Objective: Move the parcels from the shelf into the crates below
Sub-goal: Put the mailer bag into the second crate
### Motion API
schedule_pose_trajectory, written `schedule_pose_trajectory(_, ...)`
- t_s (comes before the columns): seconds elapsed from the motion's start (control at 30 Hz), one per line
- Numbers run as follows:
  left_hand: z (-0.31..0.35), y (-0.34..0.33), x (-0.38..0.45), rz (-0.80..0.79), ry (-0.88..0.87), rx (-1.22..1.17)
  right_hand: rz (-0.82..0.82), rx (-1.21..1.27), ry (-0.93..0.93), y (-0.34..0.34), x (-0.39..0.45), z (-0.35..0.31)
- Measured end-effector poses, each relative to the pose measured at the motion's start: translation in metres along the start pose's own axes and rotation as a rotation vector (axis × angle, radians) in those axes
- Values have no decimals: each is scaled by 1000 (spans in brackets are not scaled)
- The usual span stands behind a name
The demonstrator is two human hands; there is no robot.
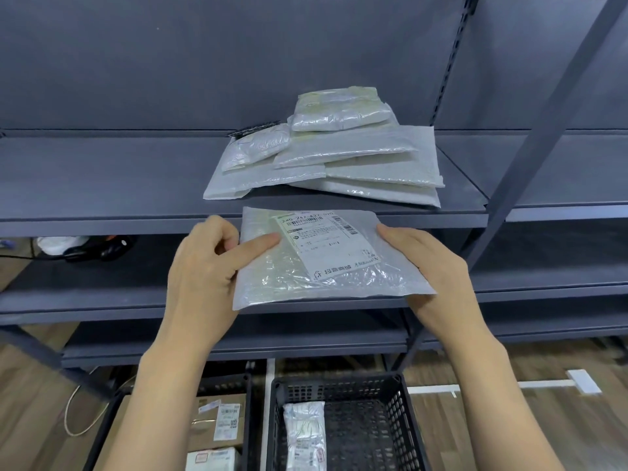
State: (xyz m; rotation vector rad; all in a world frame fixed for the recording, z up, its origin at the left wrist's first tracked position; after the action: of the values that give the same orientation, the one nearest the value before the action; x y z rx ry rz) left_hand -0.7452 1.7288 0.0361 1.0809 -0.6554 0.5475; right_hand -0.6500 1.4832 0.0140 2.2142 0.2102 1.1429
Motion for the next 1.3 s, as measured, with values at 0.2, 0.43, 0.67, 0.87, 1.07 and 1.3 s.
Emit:
schedule_pose_trajectory(0.2,-9,-2,-6,-20,24,11,16,-70,23,-1,4,-2)
schedule_pose_trajectory(0.43,-12,-2,-2,-63,23,-103,-57,-72,-83,-2,3,1)
schedule_pose_trajectory(0.67,-23,5,1,-83,229,-337,-183,-53,-30,-2,16,-7)
schedule_pose_trajectory(0.87,-30,6,6,-49,372,-468,-201,-53,0,-16,22,0)
schedule_pose_trajectory(1.07,-43,2,4,-10,344,-366,-148,24,-77,-23,24,-19)
schedule_pose_trajectory(1.3,-50,-12,-5,-116,239,-262,-52,-68,-180,-42,12,-26)
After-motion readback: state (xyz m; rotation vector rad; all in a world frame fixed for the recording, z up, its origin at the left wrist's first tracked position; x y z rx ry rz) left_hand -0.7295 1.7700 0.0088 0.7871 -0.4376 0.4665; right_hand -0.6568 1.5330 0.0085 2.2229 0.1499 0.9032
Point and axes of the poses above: each hand's wrist, its own x-axis towards the middle knuckle, its own y-axis out of the back of the hand, z = x × y, the point moved 2 cm from there along x, towards the middle knuckle, and after that the axes turned 2 degrees about y, right-handed, at the moved point
